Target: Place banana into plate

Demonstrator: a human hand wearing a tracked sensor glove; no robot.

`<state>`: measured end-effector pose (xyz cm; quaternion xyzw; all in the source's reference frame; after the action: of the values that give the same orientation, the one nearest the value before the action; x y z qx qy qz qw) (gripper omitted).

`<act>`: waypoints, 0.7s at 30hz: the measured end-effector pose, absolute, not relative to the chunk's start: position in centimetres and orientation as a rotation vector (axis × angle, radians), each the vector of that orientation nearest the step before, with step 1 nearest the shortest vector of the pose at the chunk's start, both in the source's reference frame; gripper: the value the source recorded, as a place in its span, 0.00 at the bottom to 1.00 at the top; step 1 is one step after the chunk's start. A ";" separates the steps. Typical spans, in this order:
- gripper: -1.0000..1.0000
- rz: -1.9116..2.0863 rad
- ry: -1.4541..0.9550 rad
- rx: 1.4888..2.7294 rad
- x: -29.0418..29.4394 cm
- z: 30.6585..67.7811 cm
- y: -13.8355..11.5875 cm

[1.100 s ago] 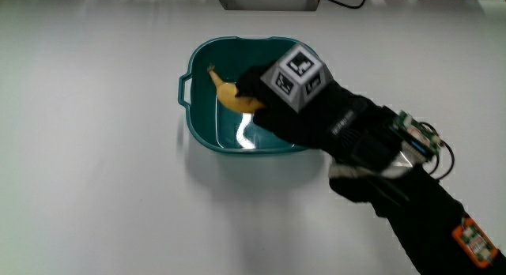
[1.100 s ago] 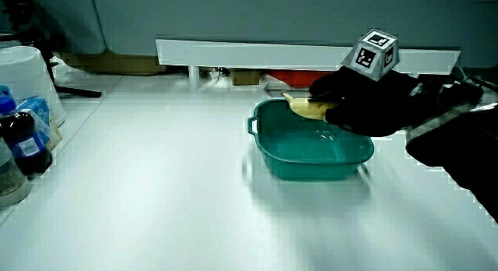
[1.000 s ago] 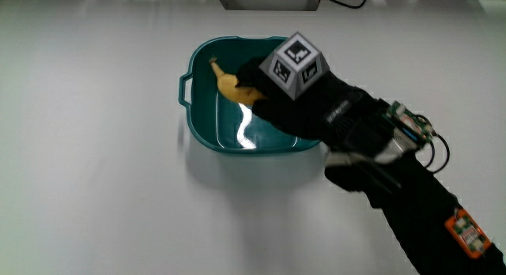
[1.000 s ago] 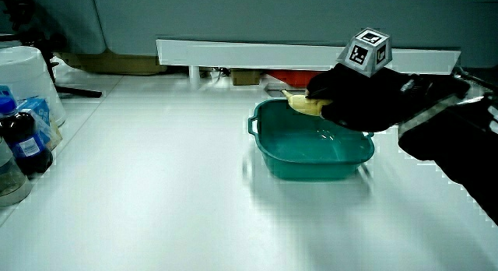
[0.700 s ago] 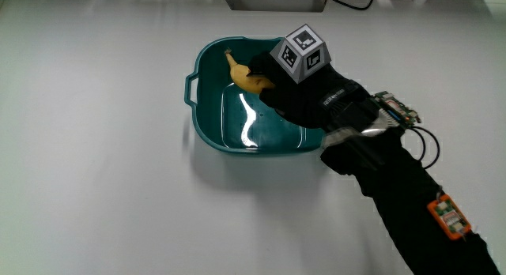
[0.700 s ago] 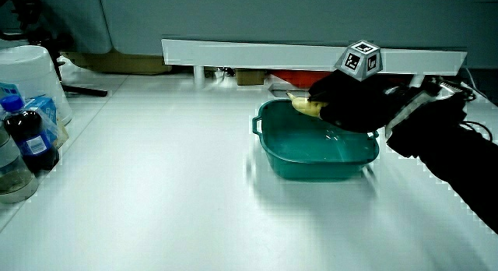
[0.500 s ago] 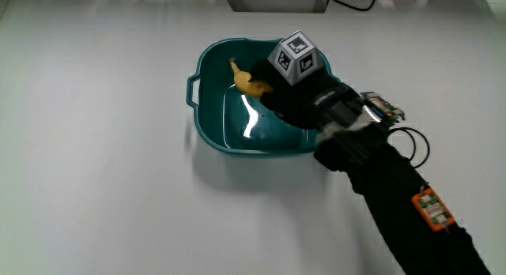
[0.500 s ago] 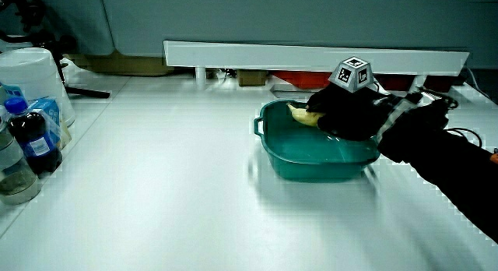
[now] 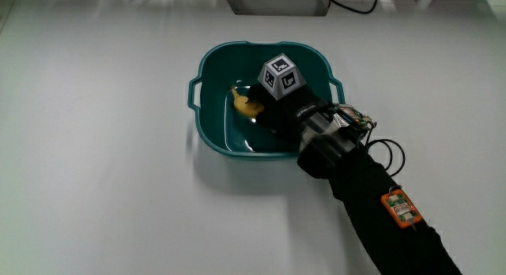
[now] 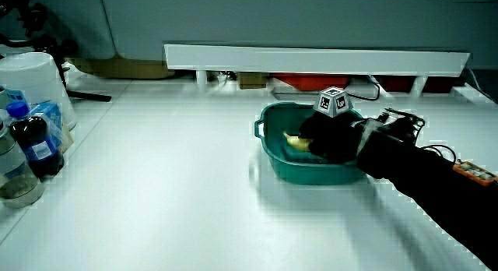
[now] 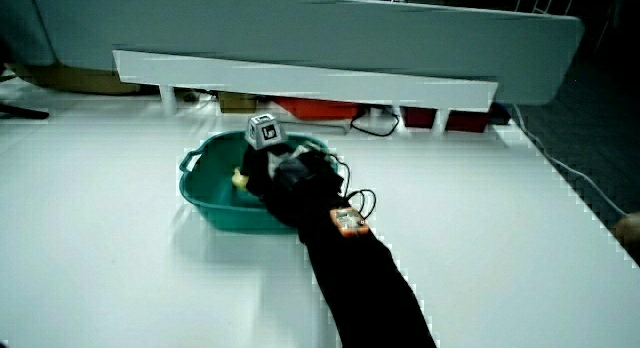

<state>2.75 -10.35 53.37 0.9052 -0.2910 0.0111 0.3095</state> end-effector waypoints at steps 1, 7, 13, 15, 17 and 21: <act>0.50 0.041 -0.772 2.384 2.7 53.5 -10.3; 0.50 0.008 -0.747 2.364 3.0 54.4 -10.3; 0.50 0.028 -0.746 2.351 3.3 54.5 -10.1; 0.50 0.011 -0.737 2.351 3.3 54.8 -10.1; 0.47 0.009 -0.743 2.358 3.3 54.6 -10.1; 0.40 0.007 -0.754 2.353 3.4 54.8 -10.1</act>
<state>3.37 -10.05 54.77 0.8992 -0.2881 0.0026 0.3293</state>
